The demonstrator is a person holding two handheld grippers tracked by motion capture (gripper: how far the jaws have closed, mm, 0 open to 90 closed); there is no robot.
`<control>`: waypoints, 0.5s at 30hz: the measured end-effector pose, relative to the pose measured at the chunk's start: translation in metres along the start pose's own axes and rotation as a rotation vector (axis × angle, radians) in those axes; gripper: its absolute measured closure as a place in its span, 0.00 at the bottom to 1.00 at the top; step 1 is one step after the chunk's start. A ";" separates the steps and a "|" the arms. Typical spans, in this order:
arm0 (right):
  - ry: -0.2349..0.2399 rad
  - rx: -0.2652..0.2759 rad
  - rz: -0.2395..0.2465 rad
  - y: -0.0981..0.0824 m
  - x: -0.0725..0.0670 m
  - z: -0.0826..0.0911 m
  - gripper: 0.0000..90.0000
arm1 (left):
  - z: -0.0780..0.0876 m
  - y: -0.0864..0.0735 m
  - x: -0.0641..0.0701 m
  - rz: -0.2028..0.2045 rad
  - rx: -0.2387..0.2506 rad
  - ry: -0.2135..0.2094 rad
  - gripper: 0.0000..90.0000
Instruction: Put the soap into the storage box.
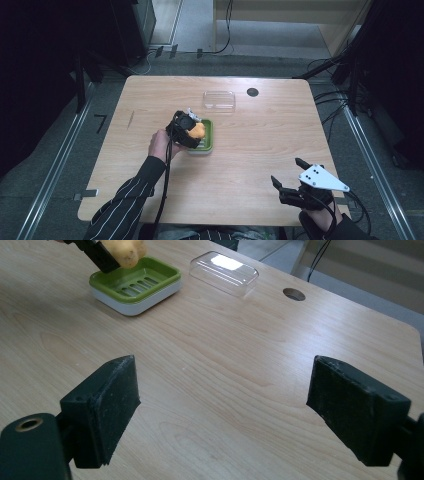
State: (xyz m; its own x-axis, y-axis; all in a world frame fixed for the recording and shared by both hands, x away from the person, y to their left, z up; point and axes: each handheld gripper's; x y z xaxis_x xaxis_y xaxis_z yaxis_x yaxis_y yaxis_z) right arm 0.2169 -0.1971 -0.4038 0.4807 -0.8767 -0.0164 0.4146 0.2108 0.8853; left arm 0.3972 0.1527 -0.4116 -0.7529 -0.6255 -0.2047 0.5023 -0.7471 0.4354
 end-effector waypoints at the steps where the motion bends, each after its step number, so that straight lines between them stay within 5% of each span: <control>1: 0.001 0.000 0.000 0.000 0.000 0.000 0.15 | -0.001 0.002 -0.002 0.005 0.004 0.004 0.44; 15: 0.000 -0.001 -0.001 0.000 0.000 0.000 0.15 | -0.015 0.008 -0.005 0.036 -0.003 0.006 0.44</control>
State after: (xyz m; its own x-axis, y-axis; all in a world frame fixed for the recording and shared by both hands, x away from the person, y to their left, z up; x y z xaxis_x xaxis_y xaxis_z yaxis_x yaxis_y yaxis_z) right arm 0.2169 -0.1972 -0.4039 0.4805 -0.8768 -0.0176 0.4156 0.2100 0.8850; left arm 0.4113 0.1459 -0.4204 -0.7318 -0.6533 -0.1944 0.5301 -0.7248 0.4401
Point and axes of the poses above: each handheld gripper's, and its own axes: z roughly backward along the jaws, y roughly out of its top, x roughly to its right, and after that the axes turned 8 degrees about -z, right-handed
